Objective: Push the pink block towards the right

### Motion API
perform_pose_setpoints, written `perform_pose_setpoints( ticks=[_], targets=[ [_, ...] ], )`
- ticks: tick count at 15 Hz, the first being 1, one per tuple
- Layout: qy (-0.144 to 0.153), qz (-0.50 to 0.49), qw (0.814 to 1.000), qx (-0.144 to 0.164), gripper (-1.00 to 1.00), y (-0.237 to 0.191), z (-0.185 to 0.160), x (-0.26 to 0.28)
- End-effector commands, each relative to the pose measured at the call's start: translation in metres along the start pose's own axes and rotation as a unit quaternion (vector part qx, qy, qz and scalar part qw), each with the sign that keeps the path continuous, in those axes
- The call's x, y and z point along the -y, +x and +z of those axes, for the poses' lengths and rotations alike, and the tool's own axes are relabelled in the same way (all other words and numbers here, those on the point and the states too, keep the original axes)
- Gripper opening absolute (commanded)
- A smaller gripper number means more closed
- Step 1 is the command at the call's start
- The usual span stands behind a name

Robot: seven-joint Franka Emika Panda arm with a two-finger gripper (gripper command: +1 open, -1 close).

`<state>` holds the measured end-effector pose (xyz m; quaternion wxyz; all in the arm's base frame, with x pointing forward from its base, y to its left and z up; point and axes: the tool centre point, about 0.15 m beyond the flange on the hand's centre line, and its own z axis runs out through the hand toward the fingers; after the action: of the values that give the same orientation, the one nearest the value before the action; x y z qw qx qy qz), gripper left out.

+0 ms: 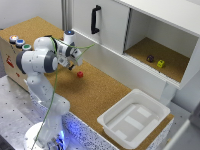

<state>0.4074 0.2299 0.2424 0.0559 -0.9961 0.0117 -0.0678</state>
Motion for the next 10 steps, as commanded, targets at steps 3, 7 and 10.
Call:
perform_pose_setpoints(
  ticks=[3, 7, 10],
  targets=[
    [0.027, 0.008, 0.999, 0.026, -1.00, 0.031, 0.022, -0.039],
    [0.015, 0.016, 0.999, 0.037, -1.00, 0.025, 0.028, -0.063],
    [0.004, 0.025, 0.999, 0.040, -1.00, 0.025, 0.025, -0.083]
  ],
)
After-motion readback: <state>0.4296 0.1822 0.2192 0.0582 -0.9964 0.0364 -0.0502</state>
